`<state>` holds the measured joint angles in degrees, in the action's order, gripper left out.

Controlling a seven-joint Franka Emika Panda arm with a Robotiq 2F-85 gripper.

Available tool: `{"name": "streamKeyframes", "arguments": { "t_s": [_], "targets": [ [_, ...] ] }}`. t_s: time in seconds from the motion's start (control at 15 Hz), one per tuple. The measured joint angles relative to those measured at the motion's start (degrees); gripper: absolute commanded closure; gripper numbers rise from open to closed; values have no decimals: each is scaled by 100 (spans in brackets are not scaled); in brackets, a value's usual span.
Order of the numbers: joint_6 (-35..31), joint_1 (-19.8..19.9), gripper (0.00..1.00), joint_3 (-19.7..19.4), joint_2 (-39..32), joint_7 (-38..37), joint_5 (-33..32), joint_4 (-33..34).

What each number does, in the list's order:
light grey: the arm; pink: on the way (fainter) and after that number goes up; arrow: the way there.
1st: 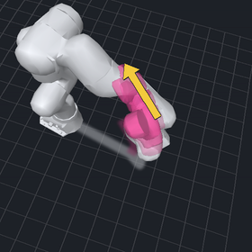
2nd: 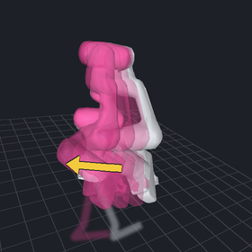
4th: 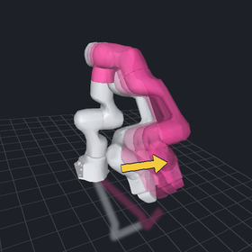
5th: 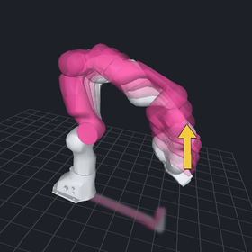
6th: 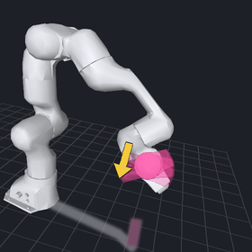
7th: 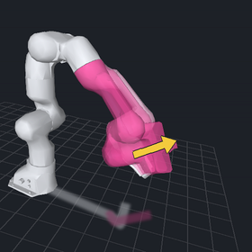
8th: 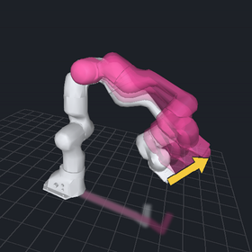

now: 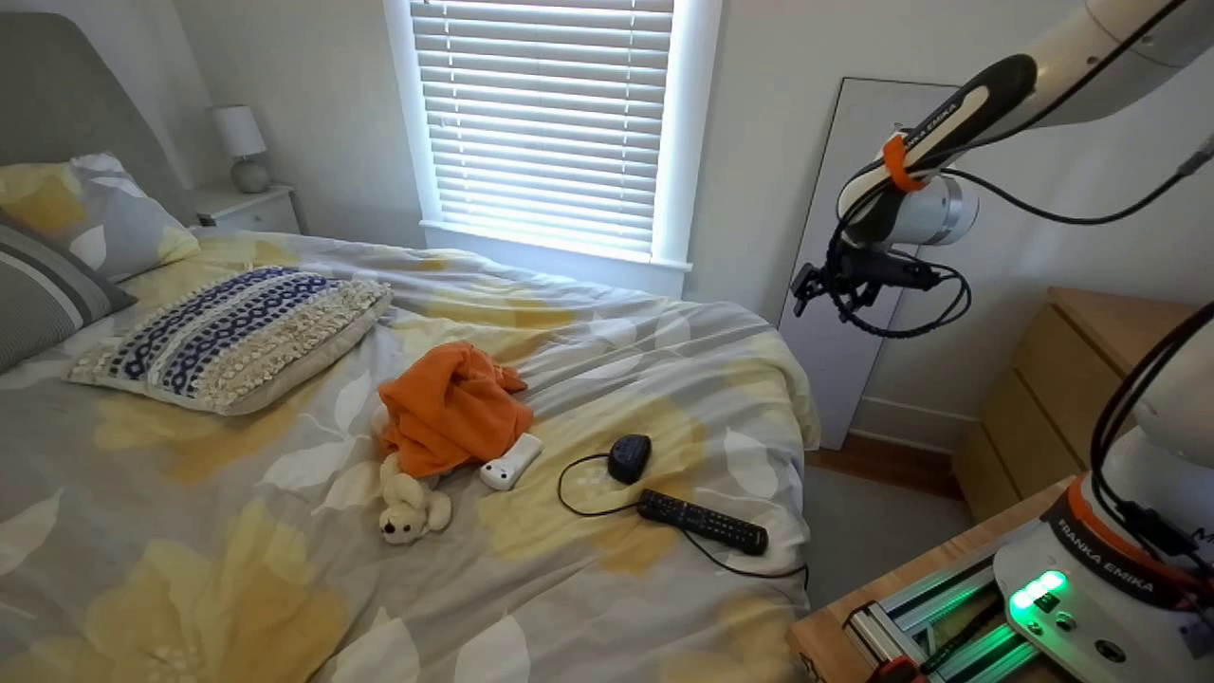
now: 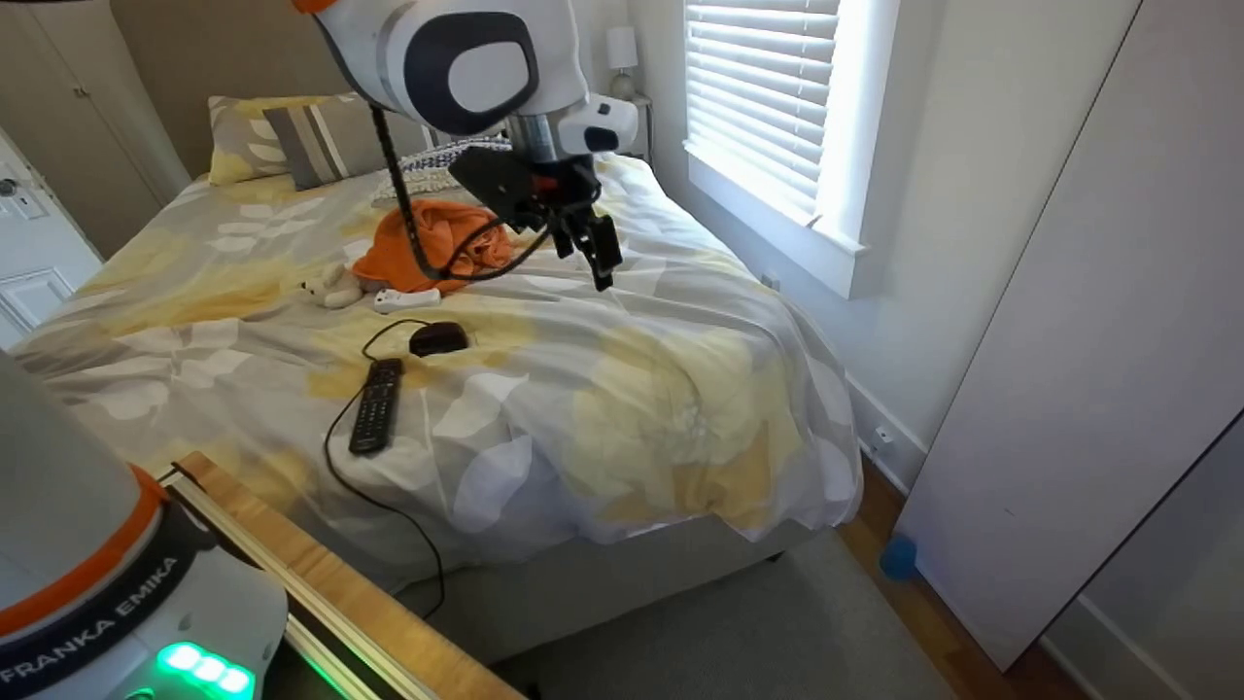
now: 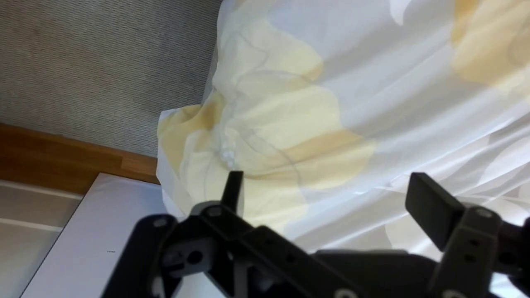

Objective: Pull the bottom-right corner of the sheet to the left

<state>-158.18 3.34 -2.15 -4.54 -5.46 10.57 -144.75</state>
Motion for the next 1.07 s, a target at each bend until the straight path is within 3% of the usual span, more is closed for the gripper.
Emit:
{"name": "streamKeyframes", "arguments": {
  "t_s": [0.2,0.8,1.07],
  "targets": [
    [136,125,0,11,-502,912,572,439],
    [193,134,0,65,-576,966,624,558],
    [89,324,0,232,-924,1259,1311,947]
  ]
}}
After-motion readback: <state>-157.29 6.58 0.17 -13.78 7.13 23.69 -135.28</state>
